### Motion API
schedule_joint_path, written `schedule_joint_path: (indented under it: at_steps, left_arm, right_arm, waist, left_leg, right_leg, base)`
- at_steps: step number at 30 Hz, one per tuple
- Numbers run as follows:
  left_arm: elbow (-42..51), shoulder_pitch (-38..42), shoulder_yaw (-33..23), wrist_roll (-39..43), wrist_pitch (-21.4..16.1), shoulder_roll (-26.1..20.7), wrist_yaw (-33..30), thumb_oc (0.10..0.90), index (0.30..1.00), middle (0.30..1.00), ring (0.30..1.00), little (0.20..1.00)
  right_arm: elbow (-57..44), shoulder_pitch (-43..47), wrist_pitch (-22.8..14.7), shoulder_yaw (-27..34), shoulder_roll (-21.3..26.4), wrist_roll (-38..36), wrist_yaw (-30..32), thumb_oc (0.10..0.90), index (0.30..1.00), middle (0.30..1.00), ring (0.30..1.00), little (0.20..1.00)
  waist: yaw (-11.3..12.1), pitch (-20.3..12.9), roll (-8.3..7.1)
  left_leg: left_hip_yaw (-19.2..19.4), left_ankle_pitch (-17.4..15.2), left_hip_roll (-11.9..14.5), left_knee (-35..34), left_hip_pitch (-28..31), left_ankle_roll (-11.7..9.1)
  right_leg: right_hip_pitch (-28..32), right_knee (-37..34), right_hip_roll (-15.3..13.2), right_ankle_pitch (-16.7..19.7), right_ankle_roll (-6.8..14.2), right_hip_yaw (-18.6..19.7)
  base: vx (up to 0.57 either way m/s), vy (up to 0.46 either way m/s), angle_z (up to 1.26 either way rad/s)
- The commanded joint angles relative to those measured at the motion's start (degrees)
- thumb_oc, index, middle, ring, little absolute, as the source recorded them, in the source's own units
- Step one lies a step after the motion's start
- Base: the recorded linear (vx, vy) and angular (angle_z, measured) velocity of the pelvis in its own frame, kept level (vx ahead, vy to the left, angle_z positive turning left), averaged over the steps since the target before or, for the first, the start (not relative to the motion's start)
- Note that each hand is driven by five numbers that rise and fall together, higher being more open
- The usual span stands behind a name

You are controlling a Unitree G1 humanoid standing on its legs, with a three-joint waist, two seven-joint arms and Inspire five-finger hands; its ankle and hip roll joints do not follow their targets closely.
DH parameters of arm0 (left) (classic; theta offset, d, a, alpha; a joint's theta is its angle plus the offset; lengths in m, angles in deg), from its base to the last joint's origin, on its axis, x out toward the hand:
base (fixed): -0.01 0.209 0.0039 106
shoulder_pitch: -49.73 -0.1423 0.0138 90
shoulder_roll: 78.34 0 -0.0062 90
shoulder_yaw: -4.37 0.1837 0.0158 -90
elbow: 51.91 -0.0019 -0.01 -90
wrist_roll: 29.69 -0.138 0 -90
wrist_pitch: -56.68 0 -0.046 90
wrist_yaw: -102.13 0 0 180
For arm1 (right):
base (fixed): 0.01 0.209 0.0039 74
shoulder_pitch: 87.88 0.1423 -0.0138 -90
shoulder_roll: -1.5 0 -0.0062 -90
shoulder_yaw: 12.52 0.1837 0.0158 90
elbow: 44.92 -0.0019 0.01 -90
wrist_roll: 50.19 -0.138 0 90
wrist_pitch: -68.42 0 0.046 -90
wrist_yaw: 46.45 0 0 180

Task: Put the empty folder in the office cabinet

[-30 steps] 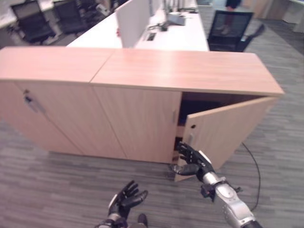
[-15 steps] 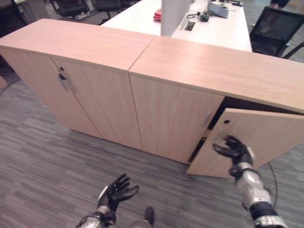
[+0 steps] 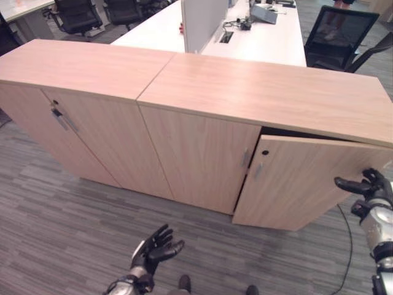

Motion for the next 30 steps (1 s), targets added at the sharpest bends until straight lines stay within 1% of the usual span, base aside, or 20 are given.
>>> schedule_joint_path:
  at_steps: [1, 7, 10, 12, 13, 14, 16, 17, 18, 20, 21, 22, 24, 25, 26, 27, 28, 29, 30]
  left_arm:
    - [5.01, 2.00, 2.34, 1.58, -4.28, -1.85, 1.51, 0.800, 0.900, 0.900, 0.900, 0.900]
    - [5.79, 1.46, 4.42, 1.43, -3.71, -1.76, 1.98, 0.800, 0.900, 0.900, 0.900, 0.900]
    - [6.08, 1.95, 4.90, 1.21, -3.44, -1.52, 1.55, 0.800, 0.900, 0.900, 0.900, 0.900]
    - [6.29, 2.07, 4.58, 1.42, -3.28, -1.06, 1.19, 0.800, 0.900, 0.900, 0.900, 0.900]
    - [6.14, 2.31, 3.95, 1.66, -3.12, -0.42, 0.83, 0.800, 0.900, 0.900, 0.900, 0.900]
    - [6.16, 2.19, 4.03, 1.65, -3.11, -0.58, 0.82, 0.800, 0.900, 0.900, 0.900, 0.900]
    - [5.78, 2.49, 2.58, 1.16, -2.85, 0.98, 0.09, 0.800, 0.900, 0.900, 0.900, 0.900]
    - [5.68, 2.71, 1.89, 0.99, -2.84, 1.59, -0.23, 0.800, 0.900, 0.900, 0.900, 0.900]
    - [5.68, 2.56, 1.99, 0.97, -2.83, 1.44, -0.24, 0.800, 0.900, 0.900, 0.900, 0.900]
    - [5.71, 2.40, -0.57, -1.31, -2.88, 3.00, -1.54, 0.800, 0.900, 0.900, 0.900, 0.900]
    - [5.75, 2.22, -0.56, -1.35, -2.87, 2.92, -1.55, 0.800, 0.900, 0.900, 0.900, 0.900]
    - [6.34, 1.62, -1.96, -3.31, -2.91, 3.32, -2.55, 0.800, 0.900, 0.900, 0.900, 0.900]
    - [6.86, 1.08, -3.29, -5.71, -3.01, 3.54, -3.11, 0.800, 0.900, 0.900, 0.900, 0.900]
    - [6.89, 1.00, -3.30, -5.73, -3.01, 3.52, -3.11, 0.800, 0.900, 0.900, 0.900, 0.900]
    - [6.79, 1.08, -3.60, -7.34, -3.18, 3.30, -3.24, 0.800, 0.900, 0.900, 0.900, 0.900]
    - [6.88, 1.06, -3.69, -7.90, -3.27, 3.14, -3.39, 0.800, 0.900, 0.900, 0.900, 0.900]
    - [6.88, 1.06, -3.69, -7.90, -3.27, 3.13, -3.39, 0.800, 0.900, 0.900, 0.900, 0.900]
    - [6.67, 1.18, -3.64, -8.51, -3.31, 2.95, -3.19, 0.800, 0.900, 0.900, 0.900, 0.900]
    - [6.47, 1.25, -3.60, -8.56, -3.30, 2.94, -3.12, 0.800, 0.900, 0.900, 0.900, 0.900]
  right_arm:
    - [0.10, 14.41, -5.60, -4.98, 6.29, -0.83, -2.24, 0.800, 0.900, 0.900, 0.900, 0.900]
    - [4.31, 19.99, -5.30, -8.17, 6.02, -0.97, -2.21, 0.800, 0.900, 0.900, 0.900, 0.900]
    - [2.66, 19.24, -6.18, -7.07, 4.53, -3.22, -1.67, 0.800, 0.900, 0.900, 0.900, 0.900]
    - [0.04, 16.56, -6.67, -5.97, 2.65, -4.52, -1.62, 0.800, 0.900, 0.900, 0.900, 0.900]
    - [-5.00, 11.89, -7.01, -4.75, -0.47, -4.35, -1.48, 0.800, 0.900, 0.900, 0.900, 0.900]
    - [-5.57, 11.30, -6.87, -4.43, -0.68, -4.18, -1.25, 0.800, 0.900, 0.900, 0.900, 0.900]
    - [-17.88, -1.30, -7.89, -0.73, -8.81, -3.20, -1.17, 0.800, 0.900, 0.900, 0.900, 0.900]
    - [-20.66, -4.57, -8.28, 0.10, -10.97, -2.58, -1.47, 0.800, 0.900, 0.900, 0.900, 0.900]
    - [-21.28, -5.15, -8.08, 0.31, -11.23, -2.37, -1.27, 0.800, 0.900, 0.900, 0.900, 0.900]
    - [-28.63, -16.98, -7.56, 0.83, -19.60, 0.51, -3.03, 0.800, 0.900, 0.900, 0.900, 0.900]
    - [-29.01, -17.34, -7.41, 0.83, -19.78, 0.65, -2.90, 0.800, 0.900, 0.900, 0.900, 0.900]
    - [-31.13, -22.42, -6.55, -0.20, -22.87, 1.94, -4.30, 0.800, 0.900, 0.900, 0.900, 0.900]
    - [-32.36, -27.01, -5.24, -2.29, -25.08, 4.54, -6.62, 0.800, 0.900, 0.900, 0.900, 0.900]
    - [-32.46, -27.12, -5.19, -2.32, -25.12, 4.58, -6.60, 0.800, 0.900, 0.900, 0.900, 0.900]
    - [-31.60, -28.41, -4.80, -3.56, -25.58, 6.44, -7.57, 0.800, 0.900, 0.900, 0.900, 0.900]
    - [-31.47, -29.01, -4.61, -4.07, -25.81, 7.27, -7.84, 0.800, 0.900, 0.900, 0.900, 0.900]
    - [-31.47, -29.02, -4.61, -4.07, -25.81, 7.27, -7.84, 0.800, 0.900, 0.900, 0.900, 0.900]
    - [-30.80, -29.35, -4.58, -4.77, -26.23, 7.78, -8.33, 0.800, 0.900, 0.900, 0.900, 0.900]
    - [-30.85, -29.71, -4.55, -5.30, -26.11, 8.45, -8.64, 0.800, 0.900, 0.900, 0.900, 0.900]
  waist:
    - [3.41, -3.41, -1.12]
    - [4.49, -3.38, -0.22]
    - [4.36, -3.24, 0.36]
    - [4.09, -3.22, 0.70]
    - [3.57, -3.22, 0.96]
    - [3.58, -3.33, 0.83]
    - [2.00, -3.24, 1.27]
    - [1.42, -3.05, 1.46]
    - [1.47, -3.22, 1.33]
    - [-0.69, -3.00, 1.79]
    - [-0.66, -3.16, 1.70]
    - [-1.65, -3.15, 1.81]
    - [-3.03, -2.94, 1.94]
    - [-2.97, -3.00, 1.92]
    - [-3.75, -2.89, 2.03]
    - [-4.03, -2.84, 2.05]
    - [-4.02, -2.83, 2.05]
    - [-4.81, -2.74, 2.11]
    - [-5.12, -2.70, 2.09]
  left_leg:
    - [-4.27, -6.32, 0.61, -0.11, 1.16, -3.04]
    - [-5.45, -5.07, 2.26, -0.11, 0.81, -4.31]
    - [-6.38, -4.64, 2.72, -0.11, 0.50, -4.87]
    - [-6.84, -4.58, 2.87, -0.11, 0.47, -4.99]
    - [-7.12, -4.58, 2.99, -0.11, 0.57, -5.05]
    - [-7.21, -4.58, 3.00, -0.11, 0.59, -5.07]
    - [-7.44, -4.88, 3.07, -0.11, 0.85, -4.92]
    - [-7.46, -4.97, 3.02, -0.11, 0.90, -4.83]
    - [-7.51, -4.98, 3.02, -0.11, 0.91, -4.83]
    - [-7.03, -5.41, 3.21, -0.11, 1.42, -4.62]
    - [-6.99, -5.43, 3.21, -0.11, 1.43, -4.62]
    - [-6.41, -5.69, 3.35, -0.11, 1.91, -4.50]
    - [-5.32, -5.92, 3.62, -0.11, 2.60, -4.40]
    - [-5.23, -5.94, 3.62, -0.11, 2.63, -4.39]
    - [-4.44, -6.01, 3.82, -0.11, 3.02, -4.41]
    - [-3.96, -6.08, 3.89, -0.11, 3.32, -4.40]
    - [-3.95, -6.08, 3.89, -0.11, 3.33, -4.40]
    - [-3.18, -6.18, 4.01, -0.11, 3.72, -4.41]
    - [-2.79, -6.22, 4.07, -0.11, 3.93, -4.40]
  right_leg:
    - [2.84, 1.22, -3.00, -5.23, 4.10, -4.94]
    - [3.92, 0.49, -1.05, -6.47, 2.90, -6.56]
    - [4.35, 0.49, -0.41, -7.20, 2.38, -7.13]
    - [4.65, 0.49, -0.06, -7.54, 2.03, -7.41]
    - [4.94, 0.56, 0.23, -7.77, 1.80, -7.56]
    - [5.02, 0.54, 0.26, -7.80, 1.79, -7.65]
    - [5.11, 0.91, 0.55, -8.26, 1.29, -7.15]
    - [5.00, 1.10, 0.58, -8.30, 1.19, -7.01]
    - [5.04, 1.09, 0.59, -8.32, 1.19, -7.06]
    - [4.56, 2.01, 0.48, -8.59, 0.95, -6.33]
    - [4.53, 2.05, 0.47, -8.63, 0.95, -6.29]
    - [4.23, 2.45, 0.40, -8.67, 0.95, -5.82]
    - [3.70, 2.99, 0.23, -8.69, 0.99, -4.88]
    - [3.66, 3.03, 0.22, -8.70, 0.99, -4.79]
    - [3.48, 3.19, 0.13, -8.68, 0.99, -4.27]
    - [3.38, 3.25, 0.15, -8.66, 1.00, -3.88]
    - [3.38, 3.25, 0.15, -8.66, 1.00, -3.86]
    - [3.19, 3.28, 0.10, -8.59, 1.06, -3.22]
    - [3.07, 3.33, 0.08, -8.52, 1.10, -2.77]
  base:
    - [0.01, -0.078, 0.09]
    - [0.01, -0.081, 0.09]
    - [0.01, -0.037, 0.17]
    - [0.02, -0.028, 0.22]
    - [0.02, -0.019, 0.15]
    - [0.03, -0.016, 0.17]
    - [0.02, -0.010, 0.15]
    - [0.01, -0.008, 0.16]
    - [0.01, -0.004, 0.20]
    - [0.02, -0.007, 0.13]
    - [0.00, 0.000, 0.00]
    - [0.00, -0.001, -0.09]
    - [-0.01, 0.004, -0.21]
    - [-0.01, 0.007, -0.27]
    - [-0.01, 0.006, -0.30]
    - [-0.01, 0.006, -0.33]
    - [-0.01, 0.013, -0.22]
    - [-0.01, 0.015, -0.30]
    - [-0.02, 0.017, -0.33]
